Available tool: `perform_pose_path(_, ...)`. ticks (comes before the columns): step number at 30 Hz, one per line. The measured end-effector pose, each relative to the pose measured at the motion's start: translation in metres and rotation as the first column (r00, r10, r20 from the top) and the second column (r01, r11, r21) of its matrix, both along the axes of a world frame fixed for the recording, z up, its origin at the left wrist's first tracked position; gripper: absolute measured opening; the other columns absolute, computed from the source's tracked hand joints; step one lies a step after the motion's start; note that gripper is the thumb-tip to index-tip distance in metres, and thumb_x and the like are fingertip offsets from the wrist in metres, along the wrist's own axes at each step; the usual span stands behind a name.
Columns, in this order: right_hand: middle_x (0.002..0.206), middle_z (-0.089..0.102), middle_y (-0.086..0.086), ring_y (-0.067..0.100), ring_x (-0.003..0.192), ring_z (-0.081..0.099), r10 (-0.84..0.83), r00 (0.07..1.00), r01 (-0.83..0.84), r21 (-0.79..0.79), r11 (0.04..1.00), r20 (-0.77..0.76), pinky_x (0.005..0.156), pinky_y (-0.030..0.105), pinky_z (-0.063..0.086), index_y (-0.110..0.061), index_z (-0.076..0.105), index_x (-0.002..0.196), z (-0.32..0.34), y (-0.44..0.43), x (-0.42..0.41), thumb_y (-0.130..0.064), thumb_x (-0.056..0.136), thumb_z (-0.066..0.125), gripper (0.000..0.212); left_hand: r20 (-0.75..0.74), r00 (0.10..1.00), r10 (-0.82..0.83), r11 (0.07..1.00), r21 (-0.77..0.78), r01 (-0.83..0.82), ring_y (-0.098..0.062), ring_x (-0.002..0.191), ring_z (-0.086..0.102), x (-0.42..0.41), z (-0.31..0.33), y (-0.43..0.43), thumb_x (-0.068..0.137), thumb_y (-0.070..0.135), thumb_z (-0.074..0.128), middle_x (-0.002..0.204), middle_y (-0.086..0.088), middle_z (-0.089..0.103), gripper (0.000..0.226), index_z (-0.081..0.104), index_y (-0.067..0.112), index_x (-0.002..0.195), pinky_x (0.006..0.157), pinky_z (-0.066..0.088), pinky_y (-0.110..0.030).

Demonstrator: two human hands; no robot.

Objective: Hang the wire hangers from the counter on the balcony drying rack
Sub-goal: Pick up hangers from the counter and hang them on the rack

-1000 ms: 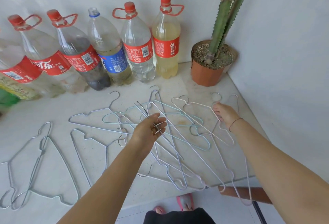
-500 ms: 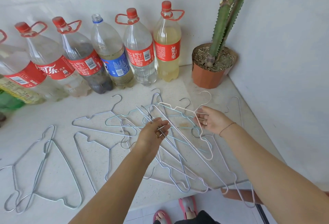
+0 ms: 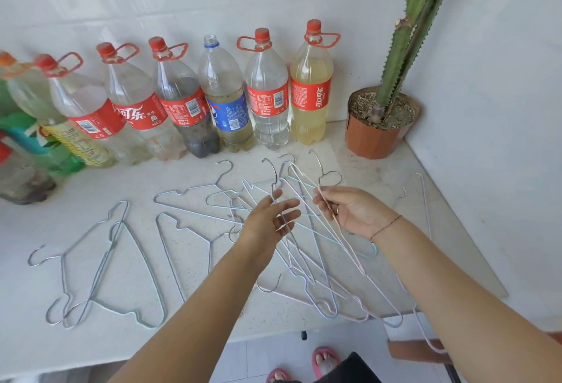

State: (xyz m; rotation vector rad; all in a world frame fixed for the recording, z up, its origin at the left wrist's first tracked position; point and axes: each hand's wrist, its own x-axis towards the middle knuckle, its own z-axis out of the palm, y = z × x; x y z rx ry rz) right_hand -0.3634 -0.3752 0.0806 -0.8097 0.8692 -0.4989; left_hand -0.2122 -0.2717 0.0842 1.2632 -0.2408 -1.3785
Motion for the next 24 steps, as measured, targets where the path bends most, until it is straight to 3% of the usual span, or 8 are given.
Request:
perform_pose_path(6, 0.078, 0.063, 0.005, 0.008, 0.059, 0.059, 0.203, 0.976, -0.203, -0.009, 0.979, 0.079, 0.053, 0.016, 0.049, -0.007, 0.061, 0.103, 0.035, 0.028, 0.018, 0.0, 0.092, 0.047, 0.02, 0.076, 0.99, 0.12, 0.992, -0.054, -0.116, -0.018, 0.083, 0.066, 0.007, 0.033, 0.048, 0.092, 0.008, 0.052, 0.098, -0.002, 0.072, 0.032, 0.05, 0.023, 0.121, 0.076, 0.045, -0.028)
perform_pose_path(12, 0.076, 0.061, 0.004, 0.009, 0.057, 0.059, 0.459, 0.873, -0.463, -0.014, 0.886, 0.163, 0.053, 0.018, 0.048, -0.017, 0.061, 0.107, 0.057, 0.073, 0.032, -0.004, 0.093, 0.045, 0.024, 0.177, 0.932, 0.317, 0.948, -0.078, -0.307, -0.019, 0.08, 0.065, -0.002, 0.055, 0.117, 0.093, 0.009, 0.049, 0.095, 0.0, 0.073, 0.039, 0.046, 0.028, 0.127, 0.07, 0.043, -0.027)
perform_pose_path(18, 0.077, 0.061, 0.006, 0.012, 0.063, 0.059, 0.693, 0.683, -0.706, -0.033, 0.707, 0.232, 0.055, 0.02, 0.051, -0.014, 0.059, 0.114, 0.071, 0.138, 0.03, -0.004, 0.093, 0.046, 0.027, 0.267, 0.801, 0.536, 0.843, -0.12, -0.524, -0.017, 0.065, 0.062, -0.033, 0.075, 0.204, 0.092, -0.005, 0.036, 0.091, -0.004, 0.073, 0.042, 0.042, 0.016, 0.129, 0.06, 0.041, -0.025)
perform_pose_path(24, 0.078, 0.062, 0.004, 0.012, 0.065, 0.058, 0.857, 0.404, -0.899, -0.033, 0.436, 0.321, 0.059, 0.021, 0.051, -0.011, 0.055, 0.122, 0.091, 0.224, 0.025, -0.008, 0.093, 0.048, 0.03, 0.245, 0.623, 0.743, 0.658, -0.095, -0.747, -0.01, 0.05, 0.05, -0.08, 0.095, 0.309, 0.092, 0.0, 0.047, 0.081, -0.005, 0.071, 0.03, 0.047, 0.008, 0.121, 0.042, 0.035, -0.019)
